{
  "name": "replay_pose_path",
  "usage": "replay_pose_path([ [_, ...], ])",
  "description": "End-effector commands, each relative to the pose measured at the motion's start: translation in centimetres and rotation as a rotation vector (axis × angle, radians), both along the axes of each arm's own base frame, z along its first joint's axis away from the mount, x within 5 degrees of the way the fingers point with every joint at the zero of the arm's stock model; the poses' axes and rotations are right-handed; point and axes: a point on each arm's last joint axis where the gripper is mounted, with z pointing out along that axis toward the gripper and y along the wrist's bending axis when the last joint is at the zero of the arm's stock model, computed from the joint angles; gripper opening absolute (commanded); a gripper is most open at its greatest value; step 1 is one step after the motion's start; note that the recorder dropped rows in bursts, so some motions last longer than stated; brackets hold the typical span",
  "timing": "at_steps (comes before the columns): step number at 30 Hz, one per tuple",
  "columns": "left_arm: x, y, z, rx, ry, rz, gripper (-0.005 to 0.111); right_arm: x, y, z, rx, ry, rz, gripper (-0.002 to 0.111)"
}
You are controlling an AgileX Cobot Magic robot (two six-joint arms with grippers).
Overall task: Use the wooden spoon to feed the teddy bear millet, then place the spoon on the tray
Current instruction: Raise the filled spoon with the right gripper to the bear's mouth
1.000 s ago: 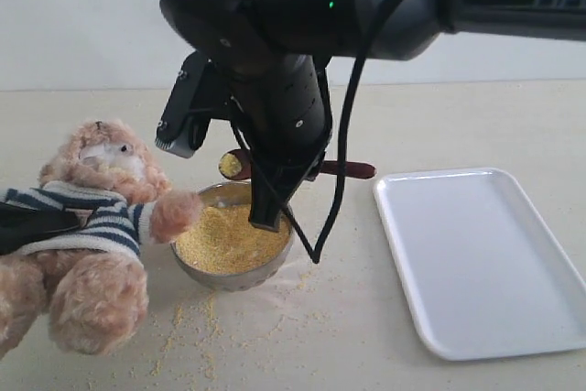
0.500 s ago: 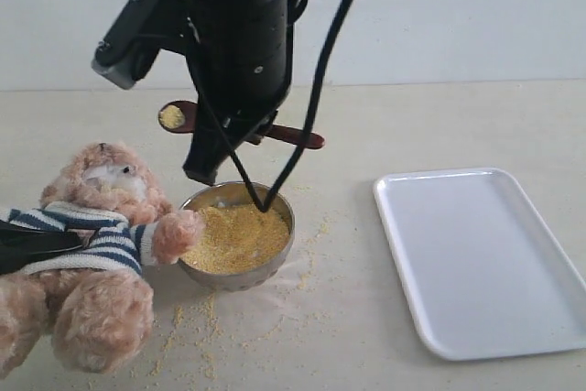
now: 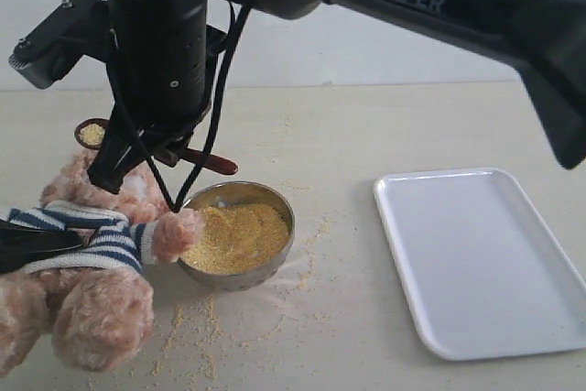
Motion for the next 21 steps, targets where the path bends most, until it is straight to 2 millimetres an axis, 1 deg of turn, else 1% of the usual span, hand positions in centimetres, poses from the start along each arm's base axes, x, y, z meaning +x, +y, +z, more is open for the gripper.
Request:
replay_pose_path([
  [1,0.0,-0.1,0.4,-0.045,-0.022,0.005,0.005,-0.4,0.4,0.3,-0.051,-0.067,0.111,0.000],
  [5,0.1,-0.1,0.5,-0.052,-0.027,0.009,0.005,-0.6,0.6,0.5,-0.122,-0.164,0.136,0.000],
  [8,0.1,-0.1,0.6,-0.064,-0.034,0.013,0.005,-1.1,0.9,0.7,-0.166,-0.228,0.164,0.000],
  [11,0.2,-0.1,0.7,-0.070,-0.037,0.019,0.005,-1.5,1.2,0.4,-0.242,-0.312,0.182,0.000],
  [17,0.2,-0.2,0.9,-0.086,-0.061,0.009,0.005,-2.4,1.7,-1.7,-0.372,-0.376,0.232,0.000],
  [19,0.2,-0.2,1.0,-0.092,-0.067,0.008,0.005,-2.7,1.7,-2.2,-0.399,-0.406,0.215,0.000],
  [21,0.2,-0.3,1.0,-0.095,-0.069,0.007,0.005,-3.1,2.0,-2.2,-0.411,-0.438,0.203,0.000],
])
